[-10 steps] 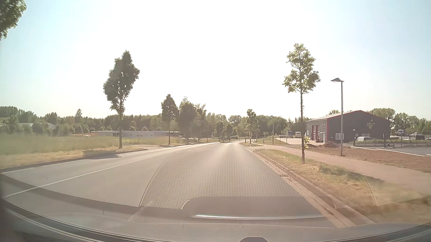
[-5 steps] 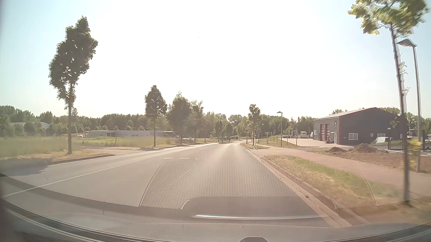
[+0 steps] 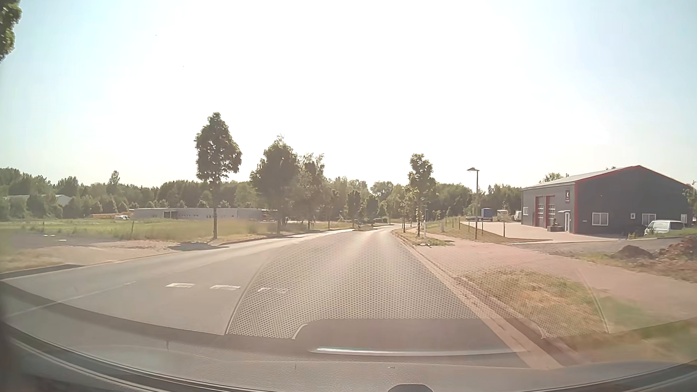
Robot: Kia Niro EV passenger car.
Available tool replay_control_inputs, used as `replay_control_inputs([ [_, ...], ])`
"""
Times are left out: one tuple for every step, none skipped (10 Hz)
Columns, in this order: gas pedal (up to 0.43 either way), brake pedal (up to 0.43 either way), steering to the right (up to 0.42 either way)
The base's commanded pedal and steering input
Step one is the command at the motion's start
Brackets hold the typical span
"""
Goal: Follow the waypoints while adhering to traffic rules and regulations
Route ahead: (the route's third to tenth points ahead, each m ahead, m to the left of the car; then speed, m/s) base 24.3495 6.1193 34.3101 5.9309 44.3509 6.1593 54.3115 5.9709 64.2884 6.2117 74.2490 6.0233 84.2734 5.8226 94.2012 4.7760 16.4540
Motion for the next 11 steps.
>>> replay_control_inputs([
  [0.13, 0.006, 0.0],
  [0.13, 0.006, -0.001],
  [0.13, 0.006, 0.0],
  [0.13, 0.006, 0.0],
  [0.13, 0.006, 0.0],
  [0.13, 0.006, 0.0],
  [0.13, 0.006, 0.0],
  [0.13, 0.006, 0.0],
  [0.13, 0.006, 0.0],
  [0.13, 0.006, 0.0],
  [0.13, 0.006, 0.0],
])
